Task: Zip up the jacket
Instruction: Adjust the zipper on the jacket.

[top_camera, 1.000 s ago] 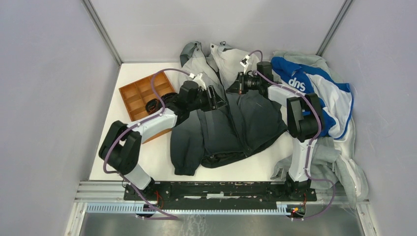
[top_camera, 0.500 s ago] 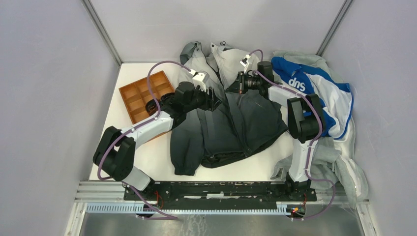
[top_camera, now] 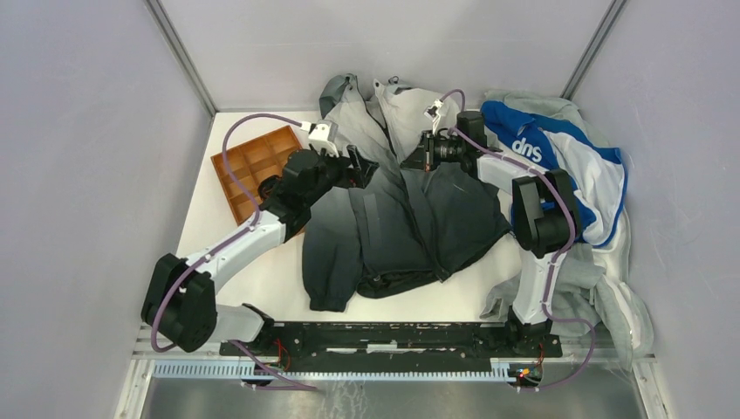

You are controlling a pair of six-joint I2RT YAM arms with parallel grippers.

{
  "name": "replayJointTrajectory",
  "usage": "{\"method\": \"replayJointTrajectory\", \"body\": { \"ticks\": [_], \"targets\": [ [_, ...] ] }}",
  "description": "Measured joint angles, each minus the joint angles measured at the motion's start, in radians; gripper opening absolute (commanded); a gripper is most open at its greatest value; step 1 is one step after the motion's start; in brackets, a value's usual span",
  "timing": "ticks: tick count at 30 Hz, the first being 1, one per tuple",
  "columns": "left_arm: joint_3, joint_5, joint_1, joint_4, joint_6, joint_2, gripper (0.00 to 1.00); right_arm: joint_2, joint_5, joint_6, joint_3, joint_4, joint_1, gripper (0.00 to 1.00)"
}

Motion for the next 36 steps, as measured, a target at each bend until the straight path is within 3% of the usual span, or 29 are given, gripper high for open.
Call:
{"method": "replayJointTrajectory", "body": {
  "ticks": [7,15,24,36],
  "targets": [
    [-0.106,0.073,-0.029,0.063,-0.061,-0.032,0.80,-0.068,-0.016,-0.034,-0.080,0.001,0.004,0.00],
    [-0.149,0.006,-0.173,0.041,-0.068,-0.045,0.60,-0.166,-0.027,-0.037,-0.180,0.046,0.004,0.00],
    [-0.072,-0.075,-0.255,0.005,-0.060,0.026,0.61,-0.233,-0.045,-0.019,-0.268,0.123,0.005,0.00],
    [-0.016,-0.064,-0.258,0.008,0.190,0.183,0.65,-0.233,-0.045,-0.005,-0.278,0.132,0.005,0.00]
  ]
}}
